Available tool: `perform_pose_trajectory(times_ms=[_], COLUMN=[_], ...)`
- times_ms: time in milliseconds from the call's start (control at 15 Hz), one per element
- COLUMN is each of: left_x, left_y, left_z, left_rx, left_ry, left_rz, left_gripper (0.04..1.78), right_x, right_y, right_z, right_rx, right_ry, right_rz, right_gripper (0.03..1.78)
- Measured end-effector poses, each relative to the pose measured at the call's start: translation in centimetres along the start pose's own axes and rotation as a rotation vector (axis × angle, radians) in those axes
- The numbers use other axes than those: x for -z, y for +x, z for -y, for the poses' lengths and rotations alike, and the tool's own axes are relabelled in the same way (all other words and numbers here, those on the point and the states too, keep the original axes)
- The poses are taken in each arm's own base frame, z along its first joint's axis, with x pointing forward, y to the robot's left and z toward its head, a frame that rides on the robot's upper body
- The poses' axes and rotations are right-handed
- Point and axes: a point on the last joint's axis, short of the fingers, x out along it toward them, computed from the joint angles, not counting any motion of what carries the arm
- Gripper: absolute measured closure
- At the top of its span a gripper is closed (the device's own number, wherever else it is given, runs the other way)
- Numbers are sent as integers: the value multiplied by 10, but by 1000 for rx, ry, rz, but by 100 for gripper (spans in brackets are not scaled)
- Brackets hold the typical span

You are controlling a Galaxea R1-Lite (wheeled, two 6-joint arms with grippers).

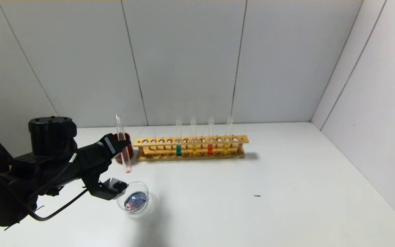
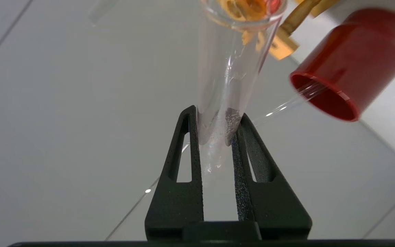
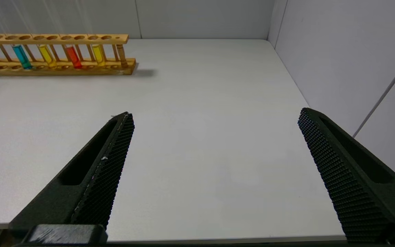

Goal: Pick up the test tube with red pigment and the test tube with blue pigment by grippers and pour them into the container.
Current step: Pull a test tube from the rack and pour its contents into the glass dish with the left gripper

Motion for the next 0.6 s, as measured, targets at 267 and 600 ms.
perform_pose_trajectory(times_ms=[267,600], left_x=[1,-2], left_y=[-4,-11], left_z=[-2,-1], left_rx=[-33,-39], left_ry=[51,77], left_rz=[-39,-91], left_gripper=[151,151], right_x=[0,0], right_y=[0,0], right_z=[0,0], right_rx=[0,0], right_ry=[0,0], right_rz=[0,0], right_gripper=[6,6])
